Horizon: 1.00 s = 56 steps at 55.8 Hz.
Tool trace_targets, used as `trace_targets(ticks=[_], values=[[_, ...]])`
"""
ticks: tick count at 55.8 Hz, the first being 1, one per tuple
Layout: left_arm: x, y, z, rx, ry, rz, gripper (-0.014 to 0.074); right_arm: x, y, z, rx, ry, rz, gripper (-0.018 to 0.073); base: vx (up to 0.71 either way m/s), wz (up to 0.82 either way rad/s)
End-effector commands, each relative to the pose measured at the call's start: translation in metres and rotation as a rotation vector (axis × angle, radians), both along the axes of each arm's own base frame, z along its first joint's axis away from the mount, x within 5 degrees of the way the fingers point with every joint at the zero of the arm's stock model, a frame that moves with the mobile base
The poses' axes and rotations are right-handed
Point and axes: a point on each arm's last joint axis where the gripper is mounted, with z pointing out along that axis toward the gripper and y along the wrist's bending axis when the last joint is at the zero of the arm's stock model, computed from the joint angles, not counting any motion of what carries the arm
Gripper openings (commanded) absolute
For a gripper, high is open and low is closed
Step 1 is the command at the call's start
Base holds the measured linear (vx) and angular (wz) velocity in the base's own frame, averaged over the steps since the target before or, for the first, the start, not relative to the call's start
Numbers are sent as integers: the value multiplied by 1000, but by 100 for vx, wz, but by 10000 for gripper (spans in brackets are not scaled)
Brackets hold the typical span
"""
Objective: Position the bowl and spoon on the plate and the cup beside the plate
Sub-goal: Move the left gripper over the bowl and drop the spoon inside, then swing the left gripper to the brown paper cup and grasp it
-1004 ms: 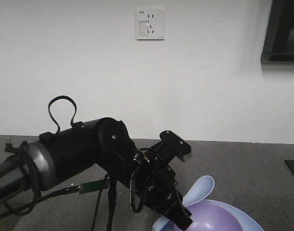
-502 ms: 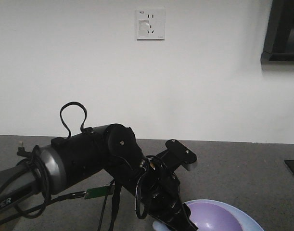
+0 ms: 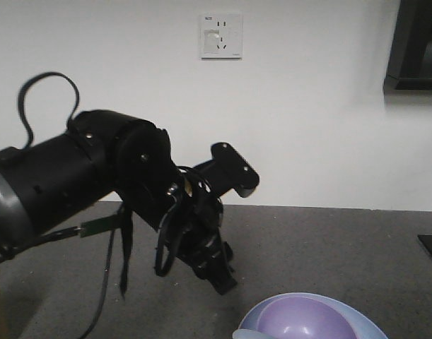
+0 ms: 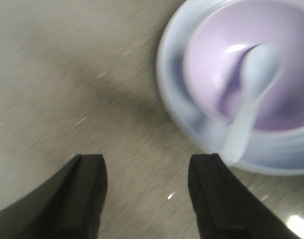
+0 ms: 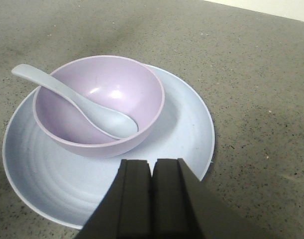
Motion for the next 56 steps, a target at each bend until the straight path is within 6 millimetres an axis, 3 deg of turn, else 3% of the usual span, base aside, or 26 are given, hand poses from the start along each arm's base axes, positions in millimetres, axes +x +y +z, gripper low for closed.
trace_targets(ticks=[1, 19, 28, 34, 42, 56], values=[[-9, 30, 44, -5, -139, 114, 499, 4, -2, 13, 11, -81, -28, -8, 0, 0], [-10, 123, 67, -2, -127, 379, 496, 4, -2, 13, 11, -80, -27, -8, 0, 0], [-10, 176, 58, 27, -101, 534, 496, 4, -2, 13, 11, -80, -27, -8, 0, 0], [-11, 202, 44, 51, -69, 612, 496, 4, -2, 13, 11, -80, -27, -8, 0, 0], [-9, 218, 22, 53, -14, 703, 496, 4, -2, 13, 11, -81, -28, -8, 0, 0], [-5, 218, -18, 45, 41, 705, 496, 4, -2, 13, 11, -81, -28, -8, 0, 0]])
